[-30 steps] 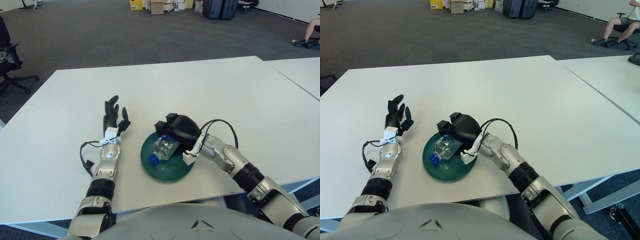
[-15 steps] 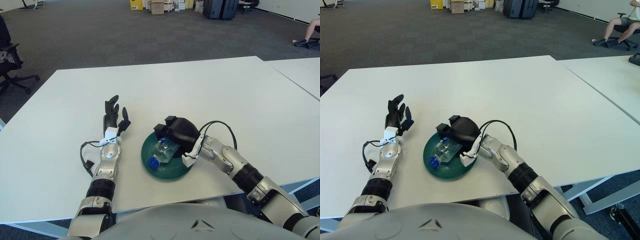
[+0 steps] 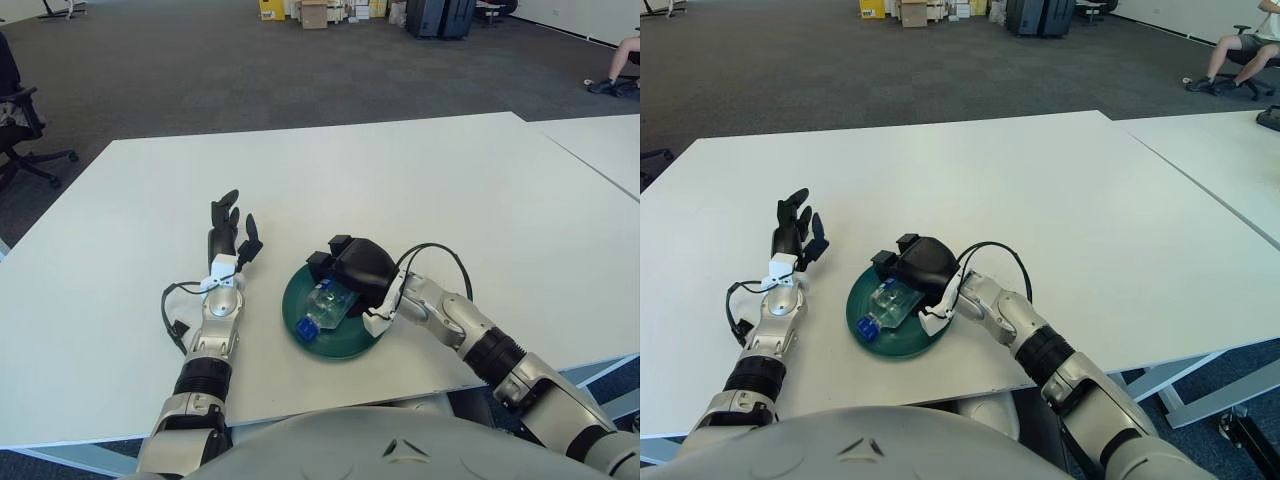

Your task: Put the bottle into the plate.

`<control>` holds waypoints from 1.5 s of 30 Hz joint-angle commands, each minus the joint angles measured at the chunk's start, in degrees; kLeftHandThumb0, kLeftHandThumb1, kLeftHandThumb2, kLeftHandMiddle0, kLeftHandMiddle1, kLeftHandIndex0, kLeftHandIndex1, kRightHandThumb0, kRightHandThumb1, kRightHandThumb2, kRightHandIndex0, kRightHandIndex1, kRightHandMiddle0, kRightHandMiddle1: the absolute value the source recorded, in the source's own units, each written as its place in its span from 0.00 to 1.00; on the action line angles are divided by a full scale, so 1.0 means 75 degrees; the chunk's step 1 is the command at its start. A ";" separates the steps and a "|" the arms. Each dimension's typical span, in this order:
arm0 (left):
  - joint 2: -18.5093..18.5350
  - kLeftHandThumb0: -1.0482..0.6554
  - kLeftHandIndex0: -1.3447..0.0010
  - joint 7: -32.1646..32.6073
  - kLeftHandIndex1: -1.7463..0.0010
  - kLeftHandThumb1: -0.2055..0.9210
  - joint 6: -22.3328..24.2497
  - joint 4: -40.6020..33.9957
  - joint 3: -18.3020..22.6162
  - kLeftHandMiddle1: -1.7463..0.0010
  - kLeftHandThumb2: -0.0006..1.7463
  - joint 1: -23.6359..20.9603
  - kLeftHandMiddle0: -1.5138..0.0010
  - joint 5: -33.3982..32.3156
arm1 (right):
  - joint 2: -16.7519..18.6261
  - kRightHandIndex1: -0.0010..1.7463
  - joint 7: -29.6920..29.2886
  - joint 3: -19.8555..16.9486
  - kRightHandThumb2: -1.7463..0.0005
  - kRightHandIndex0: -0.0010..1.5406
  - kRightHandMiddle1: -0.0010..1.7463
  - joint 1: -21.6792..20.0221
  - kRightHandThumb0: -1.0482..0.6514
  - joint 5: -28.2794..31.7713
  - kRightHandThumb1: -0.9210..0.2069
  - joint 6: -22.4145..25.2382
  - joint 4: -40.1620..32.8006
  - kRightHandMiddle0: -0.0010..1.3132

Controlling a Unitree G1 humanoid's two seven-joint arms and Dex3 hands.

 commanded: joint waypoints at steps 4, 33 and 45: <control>0.0055 0.18 1.00 0.0056 0.56 1.00 0.0143 -0.0049 0.0012 0.99 0.49 -0.0061 0.75 0.0111 | -0.0067 0.99 0.0049 -0.0045 0.12 0.49 1.00 -0.0269 0.62 -0.0043 0.70 -0.0006 -0.0142 0.40; 0.0046 0.21 1.00 0.0047 0.56 1.00 -0.0004 0.0180 0.0116 0.99 0.48 -0.0119 0.75 -0.0060 | -0.1316 0.08 0.2220 -0.0388 0.63 0.01 0.15 -0.0057 0.01 -0.0351 0.01 0.0295 -0.2448 0.01; 0.0096 0.19 1.00 0.0049 0.54 1.00 -0.0133 0.0514 0.0131 0.99 0.48 -0.0265 0.74 -0.0042 | -0.1508 0.00 0.2903 -0.0503 0.54 0.00 0.00 0.0189 0.00 -0.0359 0.00 0.0466 -0.2973 0.00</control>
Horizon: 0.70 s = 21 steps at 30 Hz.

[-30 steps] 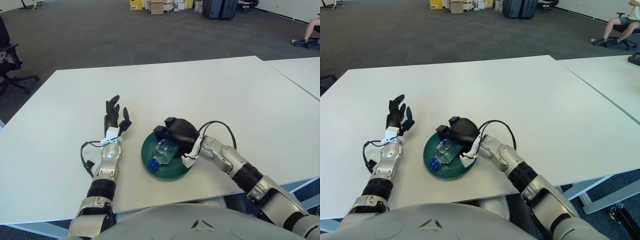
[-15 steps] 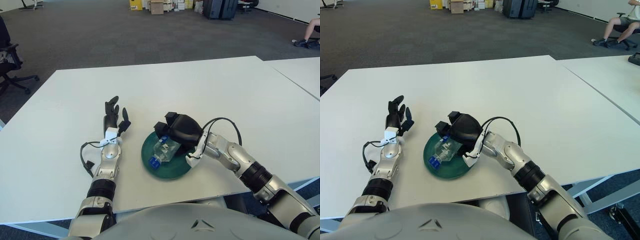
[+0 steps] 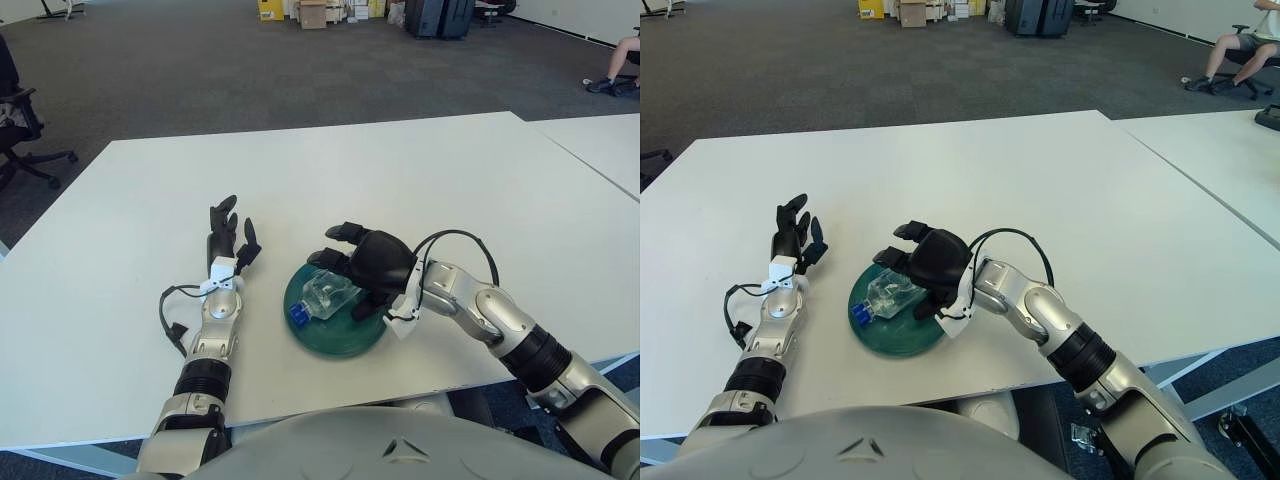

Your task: Put the bottle into the plate.

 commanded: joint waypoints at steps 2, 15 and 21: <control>0.0099 0.19 1.00 0.0047 0.54 1.00 -0.0137 0.0136 0.0044 0.99 0.48 -0.0237 0.74 0.0038 | -0.0091 0.00 0.0120 -0.0160 0.54 0.00 0.00 -0.0024 0.00 -0.0051 0.00 0.0048 -0.0172 0.00; 0.0132 0.19 1.00 0.0106 0.53 1.00 -0.0250 0.0254 0.0030 0.99 0.49 -0.0282 0.74 0.0098 | -0.0168 0.00 0.0152 -0.0282 0.53 0.00 0.00 -0.0069 0.00 -0.0118 0.00 0.0031 -0.0249 0.00; 0.0143 0.19 1.00 0.0062 0.53 1.00 -0.0237 0.0263 0.0022 1.00 0.49 -0.0283 0.74 0.0081 | -0.0144 0.00 0.0048 -0.0361 0.53 0.00 0.00 -0.0016 0.00 -0.0161 0.00 0.0117 -0.0237 0.00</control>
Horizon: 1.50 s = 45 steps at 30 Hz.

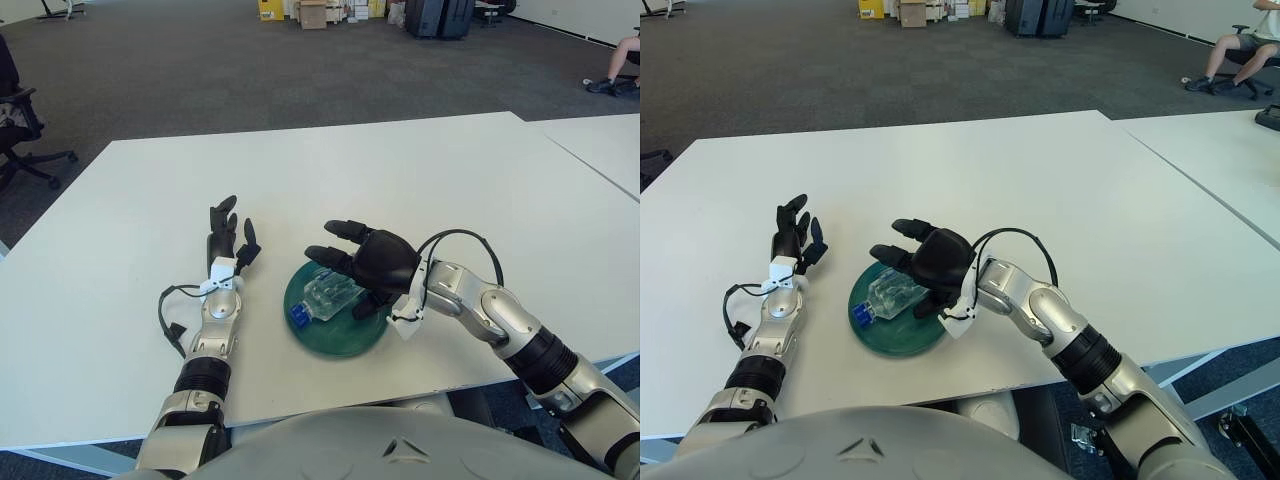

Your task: Put the bottle into the plate.

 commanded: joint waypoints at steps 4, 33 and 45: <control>0.0084 0.19 1.00 -0.0024 0.54 1.00 -0.0058 0.0020 0.0009 1.00 0.49 -0.0179 0.75 0.0022 | 0.0092 0.00 -0.0426 -0.0375 0.52 0.00 0.00 0.0029 0.00 -0.0182 0.00 0.0307 -0.0055 0.00; 0.0100 0.19 1.00 0.0031 0.57 1.00 0.0156 -0.0405 -0.0033 0.99 0.49 -0.0027 0.74 0.0121 | 0.2294 0.01 -0.1324 -0.4079 0.57 0.10 0.24 -0.1488 0.02 0.5105 0.00 0.2321 0.1286 0.00; 0.0043 0.20 1.00 -0.0053 0.57 1.00 0.0127 -0.0450 -0.0042 0.99 0.48 0.0007 0.74 0.0011 | 0.2861 0.04 -0.1810 -0.5283 0.54 0.18 0.35 -0.2221 0.14 0.7113 0.00 0.1821 0.4289 0.00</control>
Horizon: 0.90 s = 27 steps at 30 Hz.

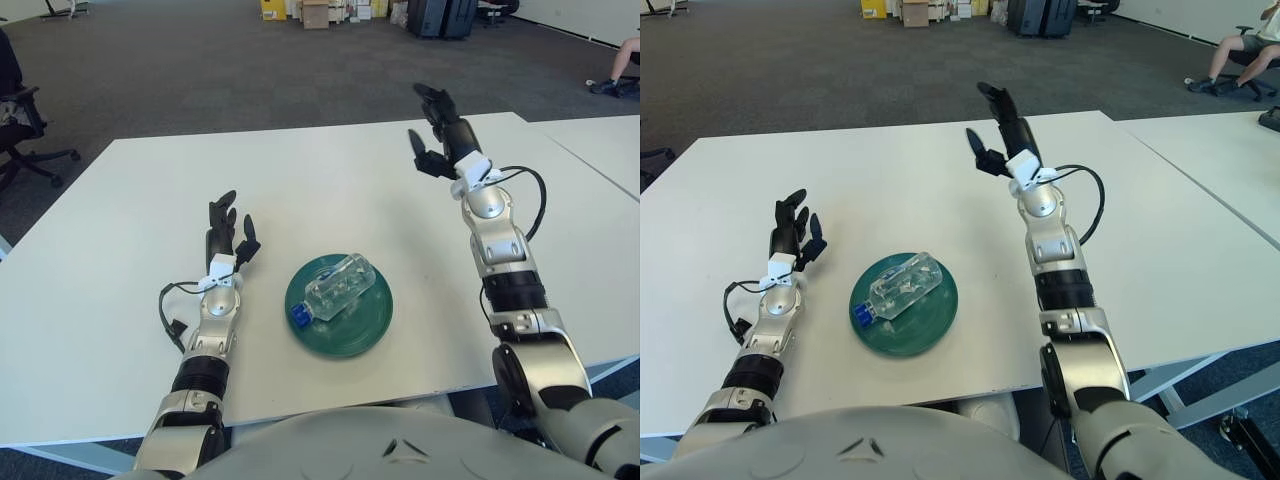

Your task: Put the bottle into the plate.

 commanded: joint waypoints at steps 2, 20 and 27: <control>0.0001 0.19 1.00 -0.0054 0.57 1.00 0.0054 -0.0135 0.0009 1.00 0.48 -0.0004 0.74 -0.0016 | 0.0588 0.04 -0.0272 -0.0222 0.52 0.20 0.37 0.0034 0.14 0.0602 0.00 -0.0294 0.0762 0.00; 0.0006 0.18 1.00 0.0007 0.57 1.00 0.0146 -0.0383 -0.0012 1.00 0.49 0.0139 0.74 0.0065 | 0.1187 0.24 -0.0576 -0.0468 0.51 0.28 0.51 0.0581 0.16 0.1151 0.00 -0.0496 0.2078 0.00; 0.0036 0.18 1.00 0.0056 0.56 1.00 0.0242 -0.0404 -0.0002 1.00 0.50 0.0138 0.74 0.0137 | 0.1233 0.36 -0.0471 -0.0532 0.52 0.25 0.55 0.0683 0.17 0.1293 0.00 -0.0648 0.2484 0.00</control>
